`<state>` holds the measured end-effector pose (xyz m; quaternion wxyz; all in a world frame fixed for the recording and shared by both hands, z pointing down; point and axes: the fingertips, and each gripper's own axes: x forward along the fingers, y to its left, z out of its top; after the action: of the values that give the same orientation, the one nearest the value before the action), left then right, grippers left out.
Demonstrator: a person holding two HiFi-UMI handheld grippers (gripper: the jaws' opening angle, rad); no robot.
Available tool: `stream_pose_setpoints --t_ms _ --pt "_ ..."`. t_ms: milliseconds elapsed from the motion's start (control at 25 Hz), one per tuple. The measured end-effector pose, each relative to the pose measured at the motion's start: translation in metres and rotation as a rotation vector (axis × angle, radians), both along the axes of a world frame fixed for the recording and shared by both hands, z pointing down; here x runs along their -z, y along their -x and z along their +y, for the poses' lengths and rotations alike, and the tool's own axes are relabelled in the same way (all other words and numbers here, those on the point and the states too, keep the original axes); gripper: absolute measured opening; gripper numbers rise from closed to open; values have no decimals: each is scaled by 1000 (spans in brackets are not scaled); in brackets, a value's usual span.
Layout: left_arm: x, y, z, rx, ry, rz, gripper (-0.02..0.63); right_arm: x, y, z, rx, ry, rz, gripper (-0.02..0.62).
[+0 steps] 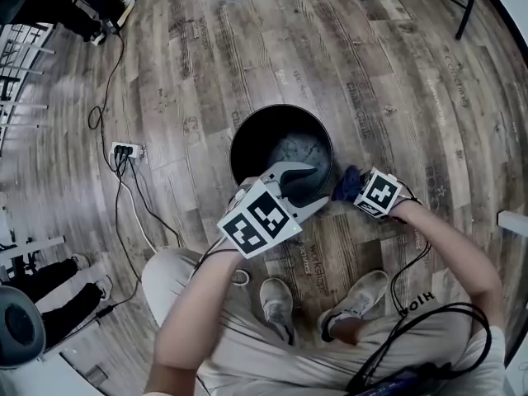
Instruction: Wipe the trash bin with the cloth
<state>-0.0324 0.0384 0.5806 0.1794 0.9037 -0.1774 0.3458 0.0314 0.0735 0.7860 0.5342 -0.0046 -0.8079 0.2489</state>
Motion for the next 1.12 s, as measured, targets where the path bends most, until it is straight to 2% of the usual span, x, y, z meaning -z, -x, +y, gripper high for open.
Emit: stream_pose_setpoints --t_ms 160,280,360,400,520,680,840,1000,1120 --pt "-28 -3 1 25 -10 -145 193 39 -17 -13 5 -26 -7 114" --pt "-43 -8 6 21 11 -191 184 73 -14 -26 2 -67 -37 114" --pt "-46 -12 10 10 39 -193 97 95 -8 -31 7 -89 -60 114" --pt "-46 -13 12 3 45 -192 91 104 -5 -33 13 -96 -68 114" --pt "-46 -12 14 -36 28 -205 91 125 0 -33 47 -97 -76 114" --pt "-47 -1 21 -131 -9 -248 89 146 7 -25 87 -60 -95 114" --pt "-47 9 36 -236 14 -235 86 165 27 -17 101 -20 -136 114" --pt "-46 15 52 -328 27 -216 74 159 46 -14 119 -24 -104 114" --pt "-46 15 58 -373 4 -219 69 144 54 -11 138 -14 -78 114"
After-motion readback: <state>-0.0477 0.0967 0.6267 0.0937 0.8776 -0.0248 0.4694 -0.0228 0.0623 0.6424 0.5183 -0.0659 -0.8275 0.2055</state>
